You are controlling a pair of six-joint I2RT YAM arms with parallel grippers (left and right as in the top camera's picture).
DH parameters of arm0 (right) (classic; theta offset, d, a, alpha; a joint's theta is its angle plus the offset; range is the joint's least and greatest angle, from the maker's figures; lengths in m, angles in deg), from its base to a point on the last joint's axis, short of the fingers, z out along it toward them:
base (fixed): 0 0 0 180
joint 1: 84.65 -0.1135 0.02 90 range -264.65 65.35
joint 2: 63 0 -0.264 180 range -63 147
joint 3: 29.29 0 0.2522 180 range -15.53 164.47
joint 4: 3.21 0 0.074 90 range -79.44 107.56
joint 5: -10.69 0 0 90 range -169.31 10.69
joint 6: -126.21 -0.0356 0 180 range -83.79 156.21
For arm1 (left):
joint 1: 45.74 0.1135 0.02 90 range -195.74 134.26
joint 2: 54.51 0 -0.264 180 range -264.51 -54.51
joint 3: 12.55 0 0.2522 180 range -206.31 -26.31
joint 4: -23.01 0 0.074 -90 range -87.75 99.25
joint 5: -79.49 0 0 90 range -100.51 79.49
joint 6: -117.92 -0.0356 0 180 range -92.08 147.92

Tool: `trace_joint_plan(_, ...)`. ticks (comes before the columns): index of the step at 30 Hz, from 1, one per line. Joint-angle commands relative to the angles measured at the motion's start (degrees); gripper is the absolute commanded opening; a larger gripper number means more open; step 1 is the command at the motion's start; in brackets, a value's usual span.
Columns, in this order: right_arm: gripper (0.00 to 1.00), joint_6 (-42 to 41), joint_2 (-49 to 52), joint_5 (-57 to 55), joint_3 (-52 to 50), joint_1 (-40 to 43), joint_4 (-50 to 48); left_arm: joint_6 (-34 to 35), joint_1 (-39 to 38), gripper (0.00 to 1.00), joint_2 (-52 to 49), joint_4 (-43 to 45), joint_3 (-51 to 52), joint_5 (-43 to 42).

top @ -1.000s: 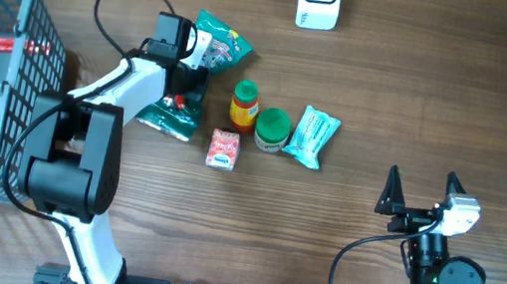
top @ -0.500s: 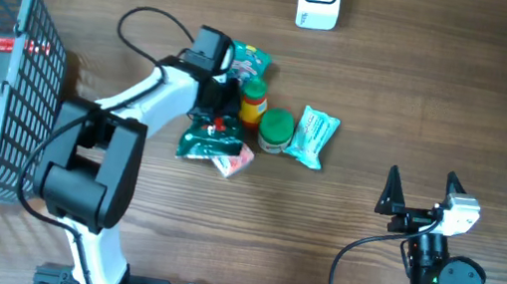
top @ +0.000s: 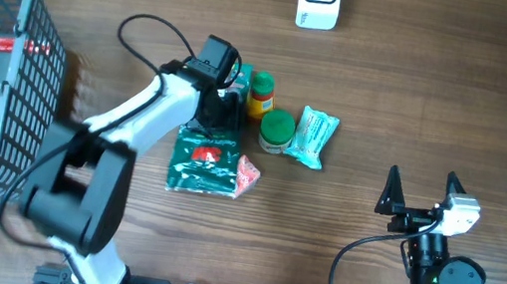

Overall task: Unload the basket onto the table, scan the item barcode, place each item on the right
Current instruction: 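Lay the gloves pack on table left of the jar, release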

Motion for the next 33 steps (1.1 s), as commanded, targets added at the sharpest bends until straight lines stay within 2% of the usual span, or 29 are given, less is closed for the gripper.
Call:
trace_joint_plan(1,1.00,-0.13,-0.22,0.04,-0.07,-0.17,-0.22,0.04,-0.15,1.00,9.88,0.13,-0.11,5.46)
trace_joint_plan(6,1.00,-0.15,-0.22,0.04,-0.07,-0.17,-0.22,-0.04,-0.13,1.00,20.35,1.90,-1.84,14.47)
trace_joint_plan(11,1.00,-0.13,-0.20,0.04,-0.07,-0.17,-0.22,-1.42,0.68,1.00,31.06,9.92,-2.25,27.67)
trace_joint_plan(14,1.00,-0.11,-0.22,0.04,-0.07,-0.17,-0.22,-1.84,4.57,1.00,36.26,15.67,-2.25,32.30)
trace_joint_plan(19,1.00,-0.13,-0.20,0.04,-0.07,-0.17,-0.22,-1.86,15.56,1.00,40.52,21.46,-2.75,31.71)
trace_joint_plan(24,1.00,-0.13,-0.20,0.04,-0.07,-0.17,-0.22,-1.18,29.24,1.00,39.60,21.14,-4.31,27.74)
trace_joint_plan(29,1.00,-0.15,-0.22,0.04,-0.07,-0.17,-0.22,4.59,43.85,1.00,34.47,17.09,-4.31,19.87)
trace_joint_plan(33,1.00,-0.13,-0.20,0.04,-0.07,-0.17,-0.22,4.44,52.22,1.00,27.28,17.70,-4.31,11.82)
